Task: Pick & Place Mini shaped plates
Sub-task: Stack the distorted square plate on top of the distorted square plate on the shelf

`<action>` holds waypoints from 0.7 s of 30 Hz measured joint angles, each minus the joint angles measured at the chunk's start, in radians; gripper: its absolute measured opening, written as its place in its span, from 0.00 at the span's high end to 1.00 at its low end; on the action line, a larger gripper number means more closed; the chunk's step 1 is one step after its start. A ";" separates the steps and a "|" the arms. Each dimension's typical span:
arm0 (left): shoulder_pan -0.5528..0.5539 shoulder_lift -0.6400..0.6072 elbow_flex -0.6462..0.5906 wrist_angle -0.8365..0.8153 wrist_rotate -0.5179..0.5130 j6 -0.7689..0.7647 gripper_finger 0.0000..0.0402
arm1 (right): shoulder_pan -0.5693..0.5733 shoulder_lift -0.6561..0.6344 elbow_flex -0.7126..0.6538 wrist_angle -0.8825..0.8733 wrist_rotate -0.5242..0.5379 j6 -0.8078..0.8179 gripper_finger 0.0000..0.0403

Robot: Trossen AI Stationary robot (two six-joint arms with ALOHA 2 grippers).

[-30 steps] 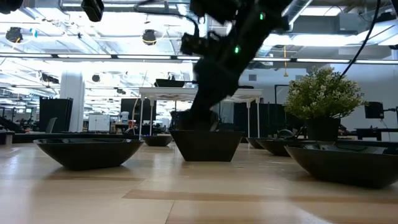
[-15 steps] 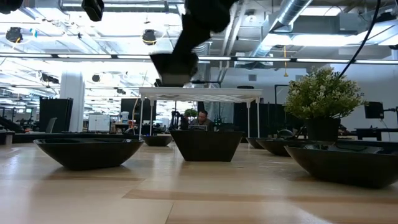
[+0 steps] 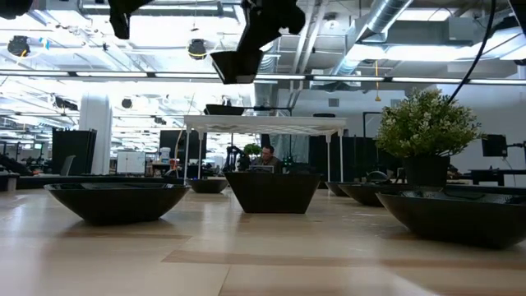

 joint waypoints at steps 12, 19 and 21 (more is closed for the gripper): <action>0.131 0.000 0.000 -0.010 0.010 0.001 0.66 | -0.160 0.000 0.001 0.144 -0.086 -0.280 1.00; 0.176 0.000 0.000 -0.010 0.010 0.001 0.67 | -0.294 0.005 0.000 0.244 -0.287 -0.416 1.00; 0.190 0.000 0.000 -0.010 0.006 0.001 0.67 | -0.337 0.005 0.000 0.269 -0.345 -0.437 1.00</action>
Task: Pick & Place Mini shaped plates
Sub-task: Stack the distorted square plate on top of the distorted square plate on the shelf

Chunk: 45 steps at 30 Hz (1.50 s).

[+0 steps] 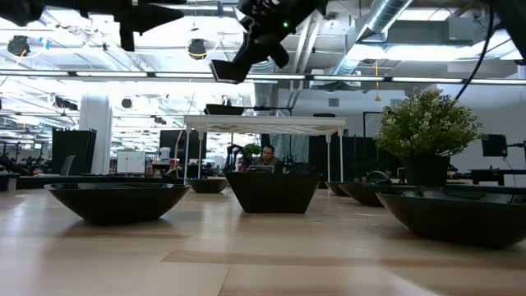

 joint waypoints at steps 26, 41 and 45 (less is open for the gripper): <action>0.083 0.000 0.001 -0.026 -0.004 -0.057 0.68 | -0.127 0.115 -0.001 0.130 -0.184 -0.069 0.99; 0.083 0.000 0.001 -0.024 -0.004 -0.063 0.69 | -0.128 0.115 -0.001 0.133 -0.184 -0.061 0.90; 0.083 0.000 0.001 -0.023 -0.004 -0.086 0.69 | -0.128 0.115 -0.001 0.133 -0.184 -0.059 0.84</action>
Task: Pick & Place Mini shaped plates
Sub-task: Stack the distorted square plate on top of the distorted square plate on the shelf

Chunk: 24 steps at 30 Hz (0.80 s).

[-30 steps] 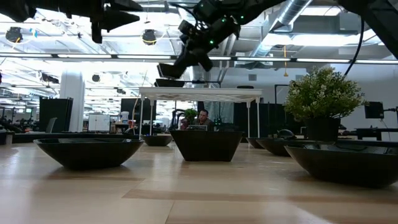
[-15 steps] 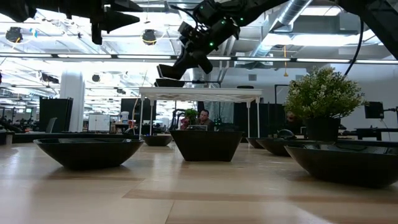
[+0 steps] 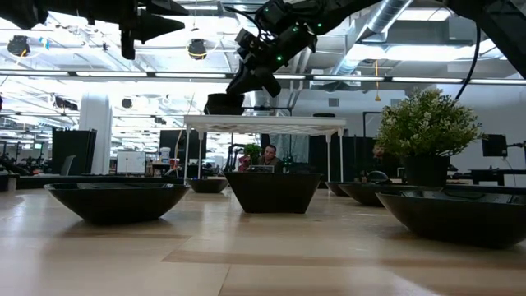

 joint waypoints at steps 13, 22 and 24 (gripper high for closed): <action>0.000 0.000 0.000 0.001 0.055 -0.020 0.69 | 0.000 0.000 0.000 0.003 0.012 0.114 0.72; -0.023 0.000 0.000 -0.003 0.064 -0.098 0.69 | 0.031 -0.051 0.001 -0.011 0.114 0.166 0.71; -0.040 0.000 0.000 -0.023 0.086 -0.098 0.69 | 0.047 -0.084 0.002 -0.018 0.100 0.230 0.71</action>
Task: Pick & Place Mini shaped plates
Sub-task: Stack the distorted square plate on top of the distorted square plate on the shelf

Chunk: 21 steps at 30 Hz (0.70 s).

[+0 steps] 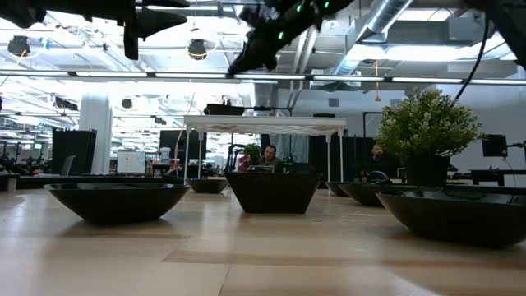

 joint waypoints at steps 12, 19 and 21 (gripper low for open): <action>-0.078 0.065 0.004 -0.127 0.033 -0.004 0.69 | 0.086 -0.218 -0.001 -0.586 -0.106 0.306 0.71; -0.077 0.169 0.067 -0.127 0.157 0.008 0.69 | 0.208 -0.320 -0.094 -0.705 -0.106 0.533 0.71; -0.077 0.185 0.080 -0.127 0.191 0.023 0.69 | 0.255 -0.365 -0.158 -0.696 -0.093 0.621 0.71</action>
